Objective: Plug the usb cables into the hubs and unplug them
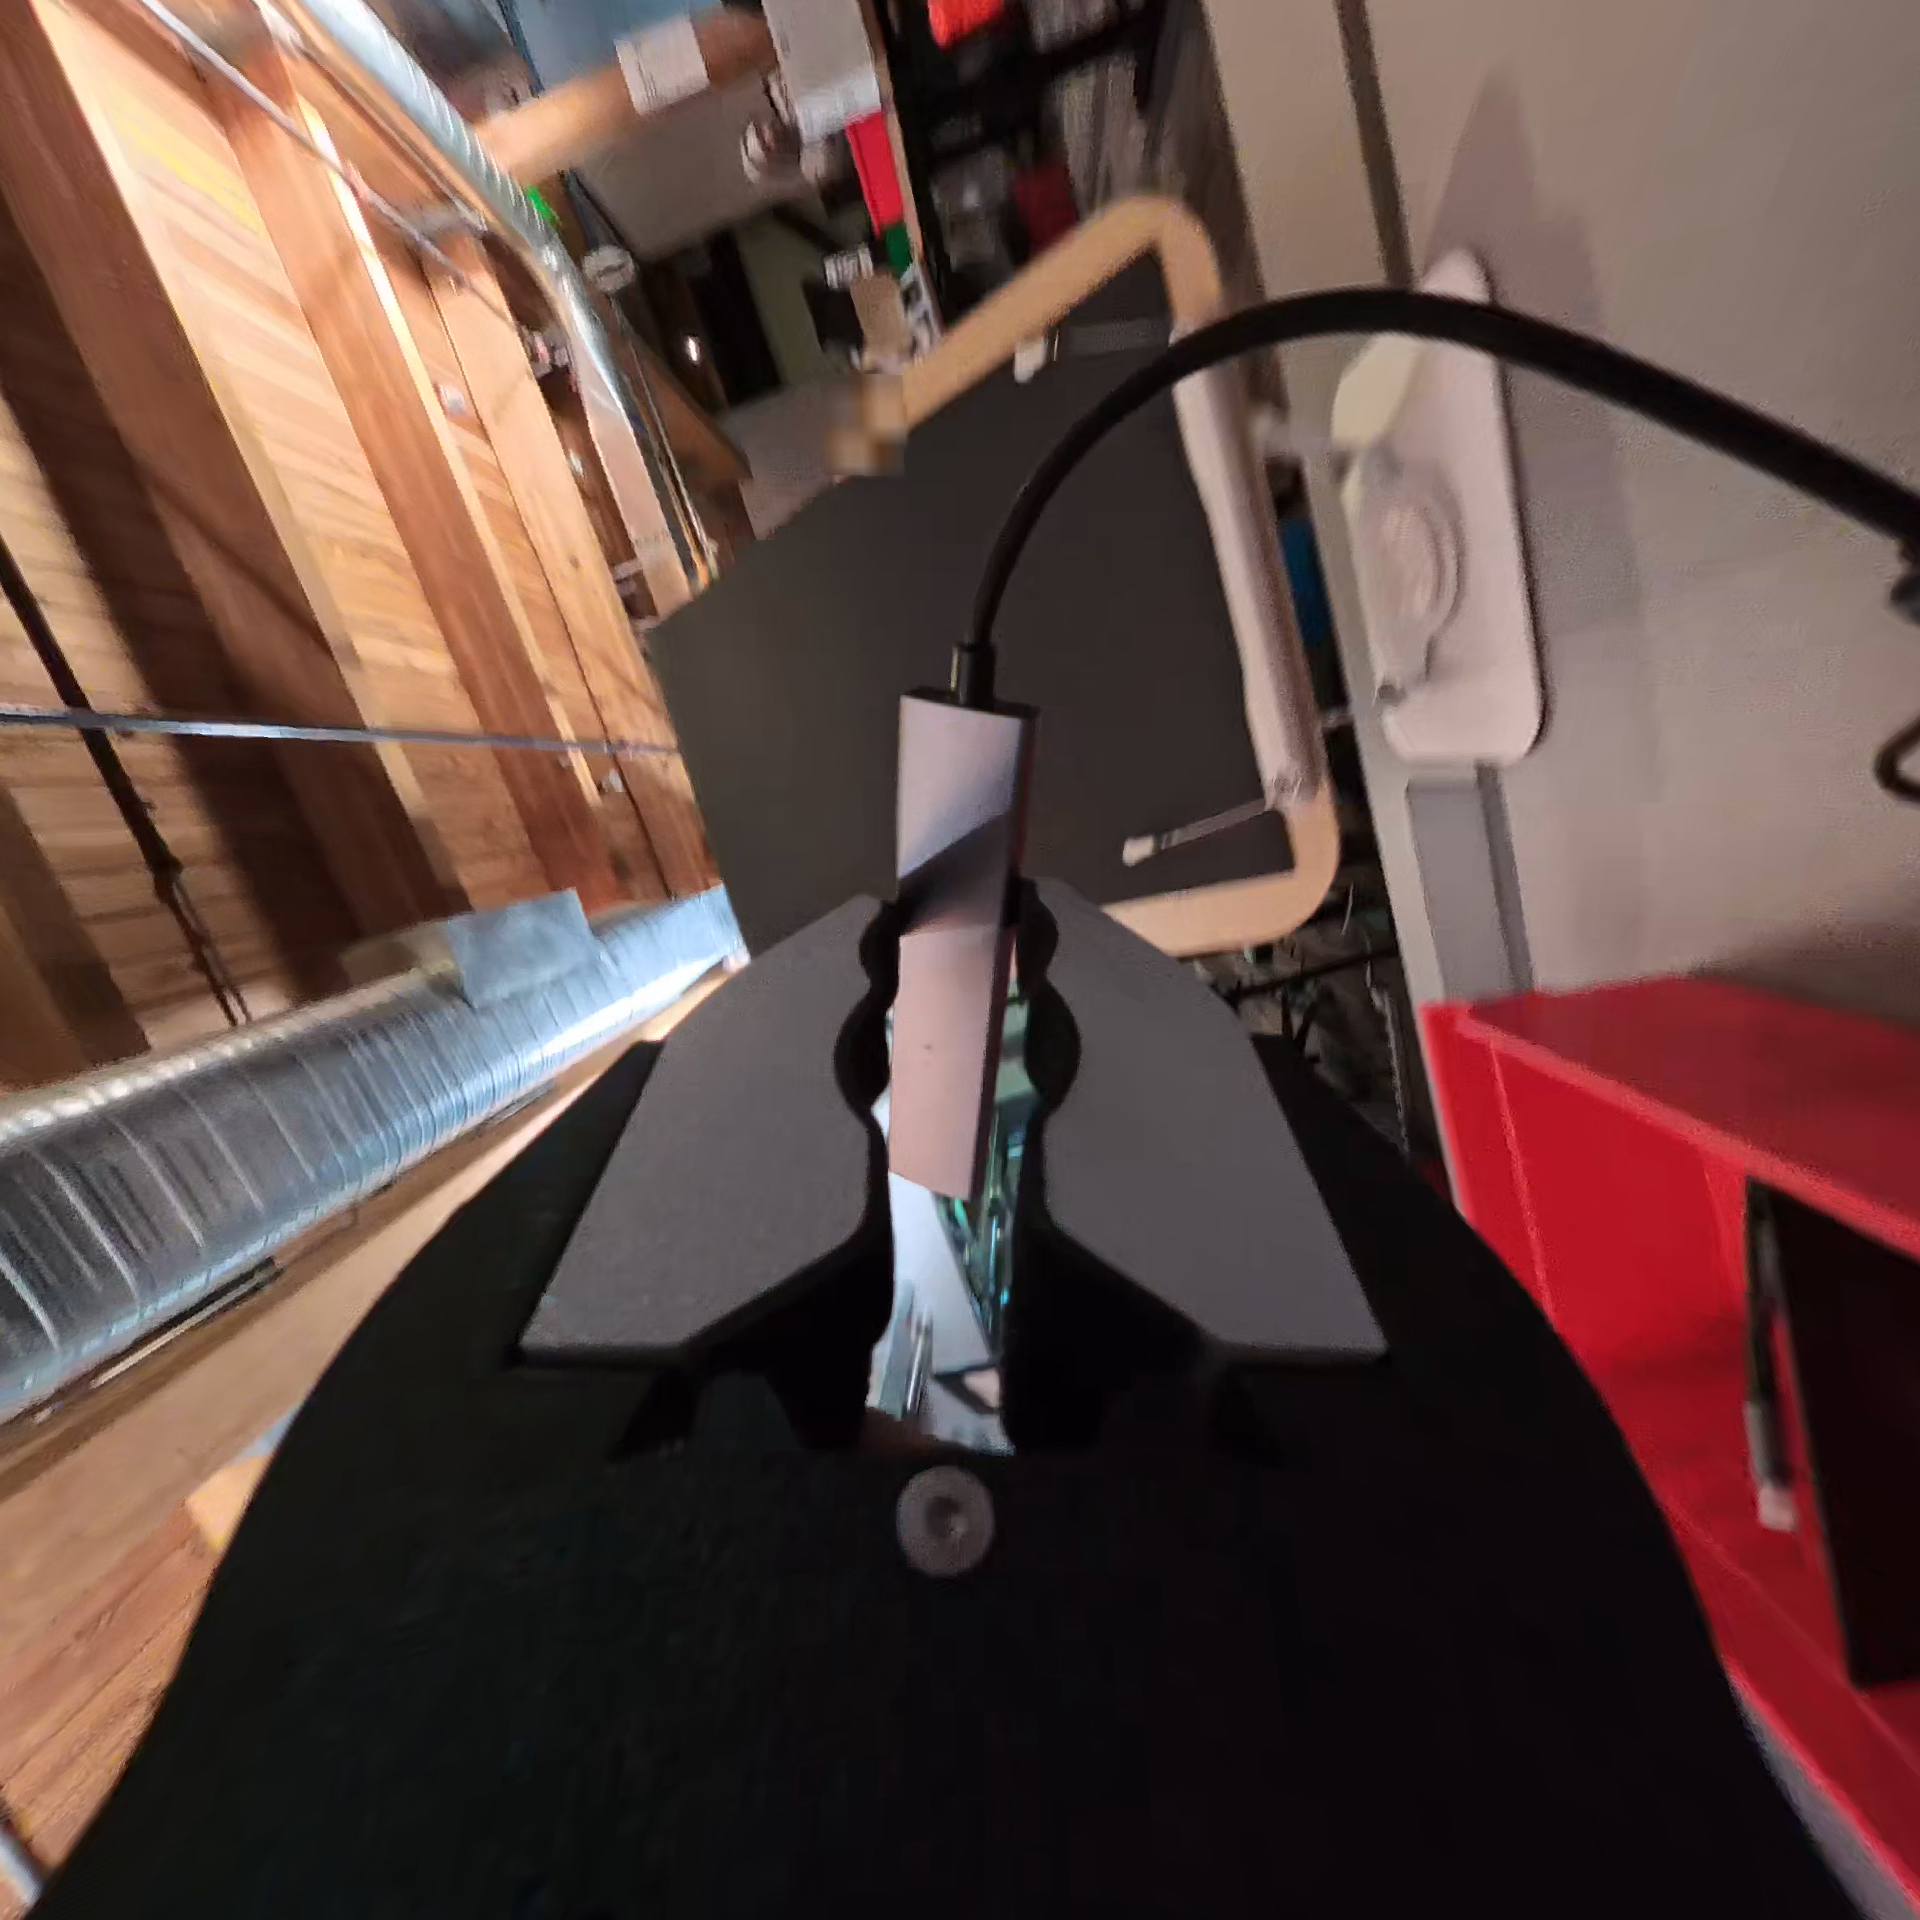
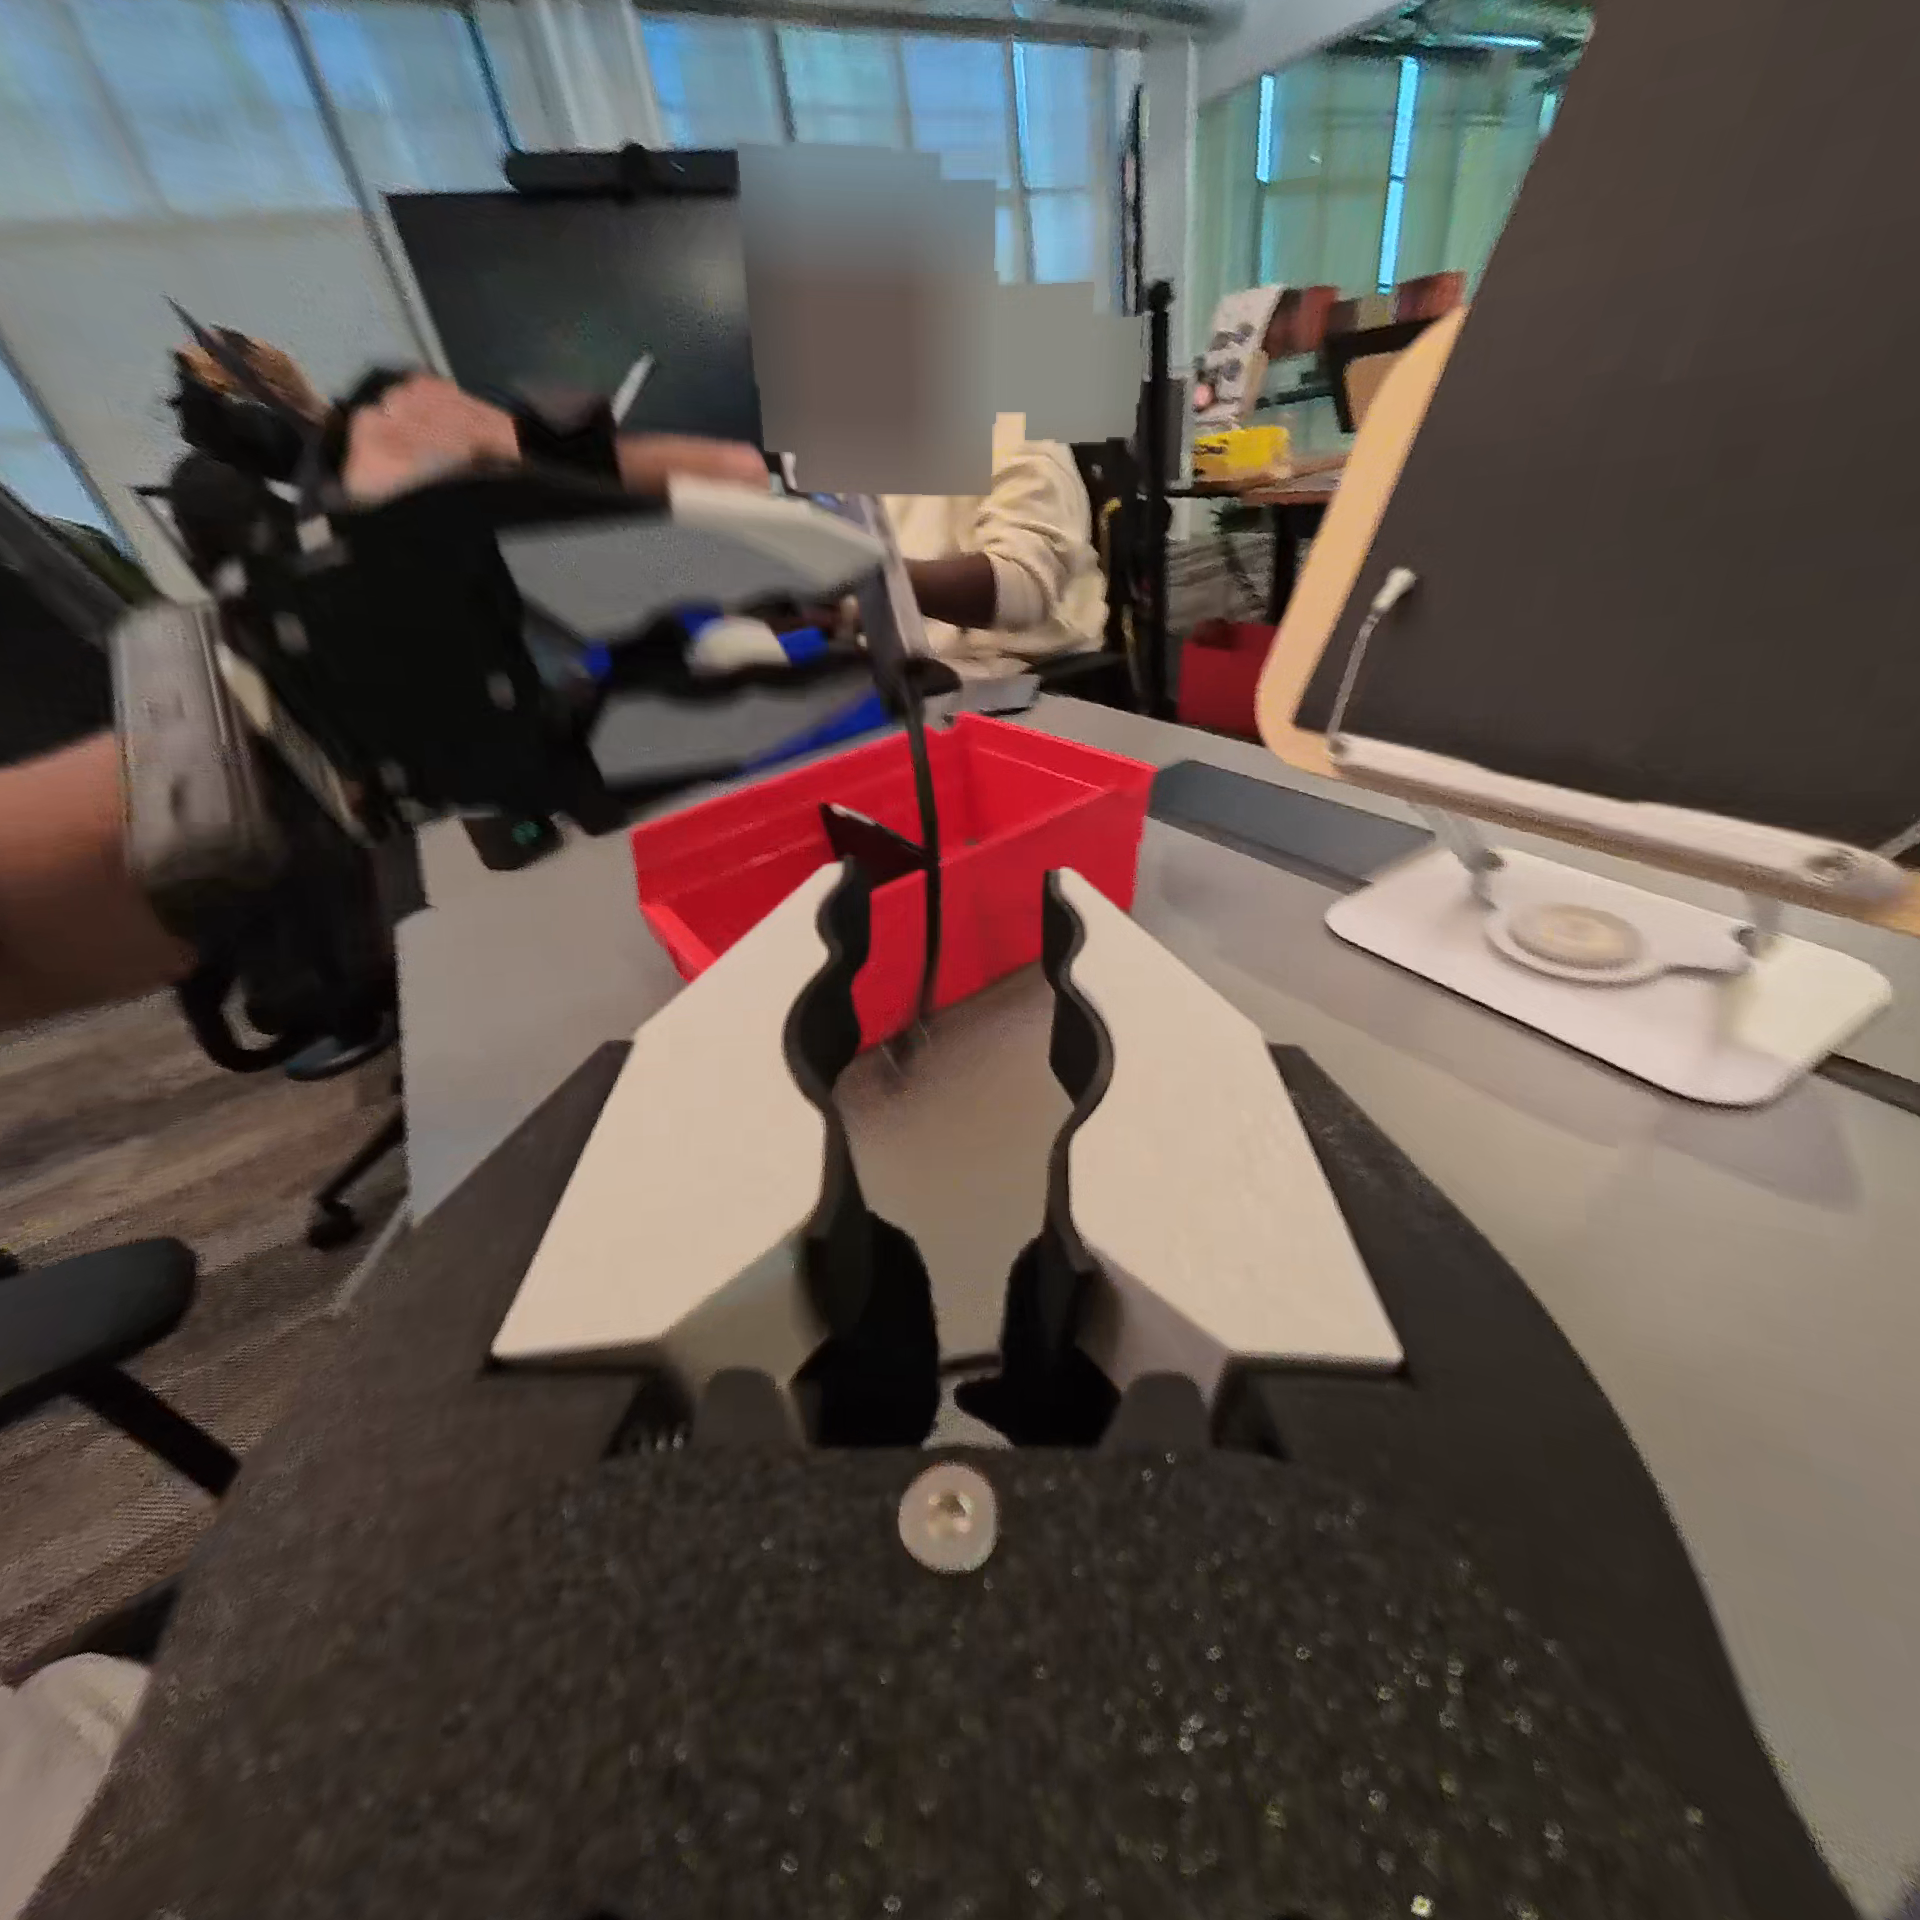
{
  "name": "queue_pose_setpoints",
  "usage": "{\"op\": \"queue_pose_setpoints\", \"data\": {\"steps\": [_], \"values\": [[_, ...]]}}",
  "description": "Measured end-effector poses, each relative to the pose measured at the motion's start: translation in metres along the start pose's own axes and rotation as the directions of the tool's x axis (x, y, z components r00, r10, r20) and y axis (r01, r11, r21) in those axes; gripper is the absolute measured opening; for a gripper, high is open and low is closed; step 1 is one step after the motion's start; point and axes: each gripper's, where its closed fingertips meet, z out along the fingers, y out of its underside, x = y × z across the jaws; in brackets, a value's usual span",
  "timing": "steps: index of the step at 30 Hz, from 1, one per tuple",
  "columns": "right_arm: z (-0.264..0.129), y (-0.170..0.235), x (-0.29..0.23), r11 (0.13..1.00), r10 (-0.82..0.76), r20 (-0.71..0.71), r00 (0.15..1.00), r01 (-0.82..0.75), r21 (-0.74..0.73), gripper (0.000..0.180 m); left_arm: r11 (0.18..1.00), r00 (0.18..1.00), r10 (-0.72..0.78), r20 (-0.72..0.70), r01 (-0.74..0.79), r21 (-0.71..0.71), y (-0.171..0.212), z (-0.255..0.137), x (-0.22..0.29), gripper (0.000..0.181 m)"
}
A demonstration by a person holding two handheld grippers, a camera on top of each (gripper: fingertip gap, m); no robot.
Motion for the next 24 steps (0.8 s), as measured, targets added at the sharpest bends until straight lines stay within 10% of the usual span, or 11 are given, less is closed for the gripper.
{"op": "queue_pose_setpoints", "data": {"steps": [12, 16, 20, 24], "values": [[0.001, 0.034, -0.014, 0.997, 0.074, 0.172, 0.982, -0.067, -0.046, 0.008, 0.916, 0.937, -0.343, -0.06, 0.348, 0.2, -0.111, -0.018, 0.025, 0.024], [-0.017, 0.059, -0.005, 0.993, -0.034, 0.198, 0.98, 0.055, -0.101, 0.008, 0.469, 0.477, -0.794, -0.377, 0.875, 0.12, -0.1, -0.036, 0.035, 0.035], [-0.037, 0.061, -0.017, 0.99, -0.1, 0.345, 0.933, 0.129, -0.063, 0.008, -0.146, -0.166, -0.738, -0.654, 0.986, -0.084, -0.096, -0.056, 0.043, 0.048], [-0.048, 0.05, -0.04, 0.995, -0.084, 0.495, 0.865, 0.103, -0.011, 0.008, -0.368, -0.295, -0.514, -0.805, 0.924, -0.104, -0.113, -0.077, 0.043, 0.046]]}}
